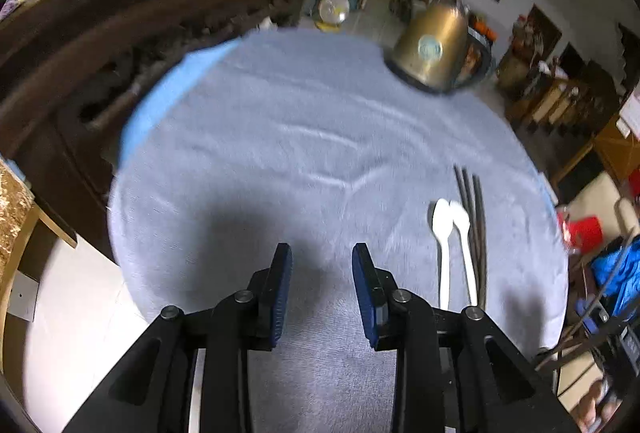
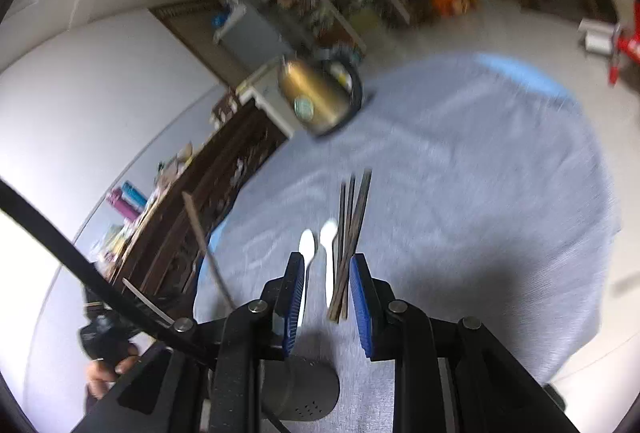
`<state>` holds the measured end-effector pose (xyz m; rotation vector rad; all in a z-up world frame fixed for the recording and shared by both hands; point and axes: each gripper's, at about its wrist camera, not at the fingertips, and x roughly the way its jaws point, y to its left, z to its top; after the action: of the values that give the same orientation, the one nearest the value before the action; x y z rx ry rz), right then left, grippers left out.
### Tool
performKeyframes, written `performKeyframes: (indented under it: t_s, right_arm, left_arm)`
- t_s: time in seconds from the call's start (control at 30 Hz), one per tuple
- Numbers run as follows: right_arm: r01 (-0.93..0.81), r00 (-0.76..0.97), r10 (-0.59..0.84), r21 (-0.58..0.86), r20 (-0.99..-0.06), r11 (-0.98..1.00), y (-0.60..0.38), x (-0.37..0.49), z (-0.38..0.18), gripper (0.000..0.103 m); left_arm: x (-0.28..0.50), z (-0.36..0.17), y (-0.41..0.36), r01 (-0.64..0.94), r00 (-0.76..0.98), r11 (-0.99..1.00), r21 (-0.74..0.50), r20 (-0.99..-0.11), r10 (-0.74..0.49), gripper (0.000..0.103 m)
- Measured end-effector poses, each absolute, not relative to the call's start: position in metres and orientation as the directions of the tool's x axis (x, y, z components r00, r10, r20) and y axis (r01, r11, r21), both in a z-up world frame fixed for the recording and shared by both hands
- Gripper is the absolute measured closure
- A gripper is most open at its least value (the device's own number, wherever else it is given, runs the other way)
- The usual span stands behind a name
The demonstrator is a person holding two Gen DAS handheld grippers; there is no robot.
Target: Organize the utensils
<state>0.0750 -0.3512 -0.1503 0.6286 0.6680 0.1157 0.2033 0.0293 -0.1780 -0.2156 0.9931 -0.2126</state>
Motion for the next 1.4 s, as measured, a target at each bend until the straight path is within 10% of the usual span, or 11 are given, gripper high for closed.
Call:
performKeyframes:
  t_s: [0.43, 0.77, 0.93, 1.1, 1.27, 1.4]
  right_arm:
    - [0.087, 0.537, 0.614, 0.762, -0.578, 0.642, -0.333, 0.238, -0.247, 0.075]
    - [0.186, 0.506, 0.495, 0.649, -0.707, 0.737, -0.334, 0.259, -0.256, 0.079]
    - [0.181, 0.457, 0.466, 0.592, -0.758, 0.785, -0.325, 0.276, -0.248, 0.072]
    - [0.101, 0.399, 0.391, 0.464, -0.829, 0.880, -0.297, 0.306, -0.233, 0.044]
    - [-0.016, 0.373, 0.177, 0.184, -0.911, 0.983, -0.262, 0.317, -0.229, 0.076]
    - [-0.059, 0.372, 0.189, 0.180, -0.909, 0.982, -0.260, 0.314, -0.228, 0.076]
  left_arm:
    - [0.242, -0.205, -0.014, 0.200, 0.488, 0.966, -0.163, -0.839, -0.242, 0.071]
    - [0.259, -0.215, -0.025, 0.234, 0.470, 0.956, -0.179, -0.840, -0.272, 0.071]
    - [0.269, -0.214, -0.047, 0.289, 0.451, 0.940, -0.184, -0.840, -0.303, 0.071]
    - [0.270, -0.209, -0.045, 0.285, 0.467, 0.943, -0.174, -0.834, -0.295, 0.070]
    - [0.274, -0.208, -0.041, 0.273, 0.473, 0.949, -0.161, -0.836, -0.278, 0.070]
    - [0.276, -0.206, -0.058, 0.323, 0.462, 0.933, -0.160, -0.833, -0.303, 0.070]
